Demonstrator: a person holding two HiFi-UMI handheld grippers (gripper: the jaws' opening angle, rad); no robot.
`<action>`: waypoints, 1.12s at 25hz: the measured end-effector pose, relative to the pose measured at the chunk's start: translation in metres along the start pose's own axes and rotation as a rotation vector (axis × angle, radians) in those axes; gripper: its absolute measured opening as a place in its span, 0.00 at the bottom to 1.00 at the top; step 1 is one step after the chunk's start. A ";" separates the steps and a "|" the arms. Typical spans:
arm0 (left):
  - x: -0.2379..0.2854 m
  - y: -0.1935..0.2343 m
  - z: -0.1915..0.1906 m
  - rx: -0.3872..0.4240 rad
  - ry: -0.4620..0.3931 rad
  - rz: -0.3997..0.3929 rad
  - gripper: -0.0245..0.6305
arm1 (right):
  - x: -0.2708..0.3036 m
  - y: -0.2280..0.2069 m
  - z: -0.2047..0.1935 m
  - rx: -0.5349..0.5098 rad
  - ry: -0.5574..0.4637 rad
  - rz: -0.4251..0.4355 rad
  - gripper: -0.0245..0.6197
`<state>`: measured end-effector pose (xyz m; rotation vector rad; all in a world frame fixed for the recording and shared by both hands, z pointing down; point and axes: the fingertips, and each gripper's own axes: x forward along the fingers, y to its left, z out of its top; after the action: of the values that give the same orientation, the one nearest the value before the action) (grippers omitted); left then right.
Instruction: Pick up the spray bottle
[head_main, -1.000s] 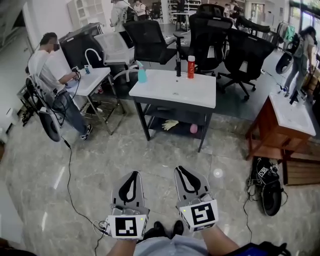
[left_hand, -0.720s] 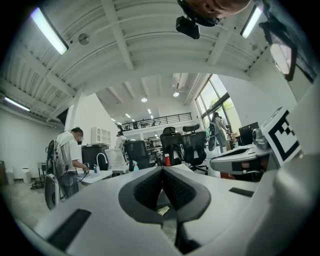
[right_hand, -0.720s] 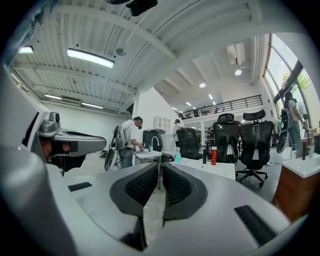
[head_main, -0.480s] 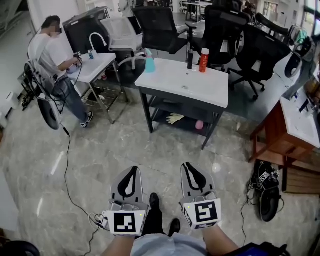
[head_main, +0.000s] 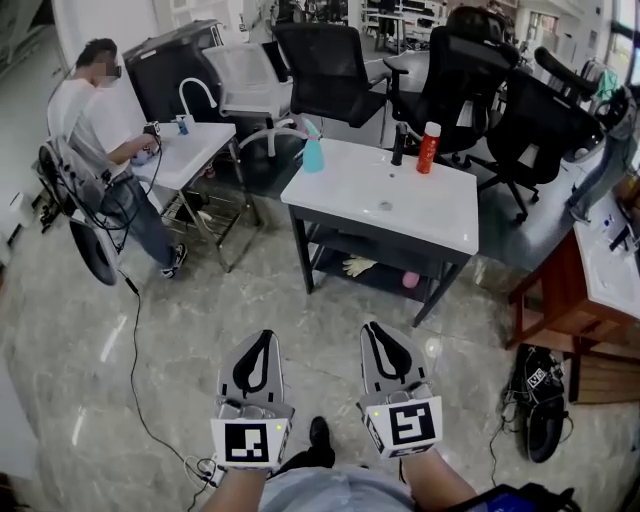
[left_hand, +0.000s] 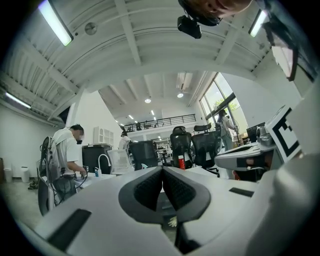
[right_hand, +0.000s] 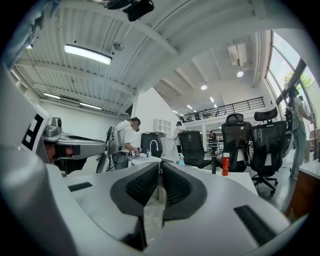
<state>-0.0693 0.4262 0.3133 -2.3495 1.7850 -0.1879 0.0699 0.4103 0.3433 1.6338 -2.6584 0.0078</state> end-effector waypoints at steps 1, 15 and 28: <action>0.009 0.007 0.002 0.002 -0.004 -0.002 0.06 | 0.011 -0.002 0.005 -0.005 -0.005 -0.004 0.10; 0.101 0.082 -0.002 -0.009 -0.061 -0.065 0.06 | 0.127 -0.006 0.030 -0.042 -0.053 -0.064 0.09; 0.190 0.089 -0.043 -0.010 0.037 -0.093 0.06 | 0.192 -0.064 0.004 -0.017 -0.003 -0.109 0.09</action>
<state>-0.1110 0.2171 0.3333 -2.4531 1.6980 -0.2374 0.0398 0.2098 0.3427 1.7724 -2.5601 -0.0192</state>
